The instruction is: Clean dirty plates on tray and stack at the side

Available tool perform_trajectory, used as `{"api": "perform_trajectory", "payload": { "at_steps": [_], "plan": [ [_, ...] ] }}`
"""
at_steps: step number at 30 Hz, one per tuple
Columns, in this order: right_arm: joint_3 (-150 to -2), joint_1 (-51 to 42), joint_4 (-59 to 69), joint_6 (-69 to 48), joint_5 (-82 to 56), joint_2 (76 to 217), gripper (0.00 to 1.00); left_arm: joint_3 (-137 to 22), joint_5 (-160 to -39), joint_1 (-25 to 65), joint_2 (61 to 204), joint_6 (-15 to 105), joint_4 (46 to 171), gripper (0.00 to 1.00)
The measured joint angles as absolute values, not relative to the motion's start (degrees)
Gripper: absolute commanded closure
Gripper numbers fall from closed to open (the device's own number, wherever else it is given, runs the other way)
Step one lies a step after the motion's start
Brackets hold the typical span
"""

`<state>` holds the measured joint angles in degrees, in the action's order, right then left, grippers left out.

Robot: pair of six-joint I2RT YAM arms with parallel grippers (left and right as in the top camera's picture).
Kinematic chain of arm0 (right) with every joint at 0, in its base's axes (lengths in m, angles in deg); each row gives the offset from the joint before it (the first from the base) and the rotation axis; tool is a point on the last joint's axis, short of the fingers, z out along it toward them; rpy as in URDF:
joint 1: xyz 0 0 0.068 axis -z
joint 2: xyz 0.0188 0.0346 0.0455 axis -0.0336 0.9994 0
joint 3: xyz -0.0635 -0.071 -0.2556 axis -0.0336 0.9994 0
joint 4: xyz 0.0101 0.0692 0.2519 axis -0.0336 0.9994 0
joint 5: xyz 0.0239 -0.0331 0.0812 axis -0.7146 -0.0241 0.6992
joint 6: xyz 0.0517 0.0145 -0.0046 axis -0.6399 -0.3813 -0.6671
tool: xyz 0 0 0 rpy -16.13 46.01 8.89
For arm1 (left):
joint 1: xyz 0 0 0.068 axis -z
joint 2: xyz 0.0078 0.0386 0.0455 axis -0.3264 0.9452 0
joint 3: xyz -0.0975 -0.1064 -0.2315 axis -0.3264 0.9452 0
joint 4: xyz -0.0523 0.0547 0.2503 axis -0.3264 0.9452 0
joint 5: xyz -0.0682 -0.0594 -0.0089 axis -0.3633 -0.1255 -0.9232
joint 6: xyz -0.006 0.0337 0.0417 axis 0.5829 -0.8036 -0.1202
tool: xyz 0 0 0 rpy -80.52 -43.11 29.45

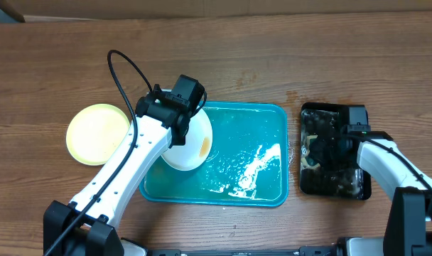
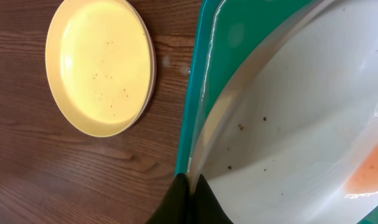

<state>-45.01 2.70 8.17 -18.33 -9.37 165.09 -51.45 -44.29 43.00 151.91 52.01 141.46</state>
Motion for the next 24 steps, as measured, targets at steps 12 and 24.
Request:
{"api": "perform_trajectory", "payload": {
  "at_steps": [12, 24],
  "plan": [
    [-46.14, -1.76, 18.77, -19.08, -16.41, 164.96, 0.96, -51.45, -44.29, 43.0, 151.91, 52.01, 141.29, 0.96],
    [-48.85, -2.48, 14.31, -11.47, -14.83, 165.9, 0.96, -51.45, -44.29, 43.0, 151.91, 52.01, 141.29, 0.96]
  ]
}}
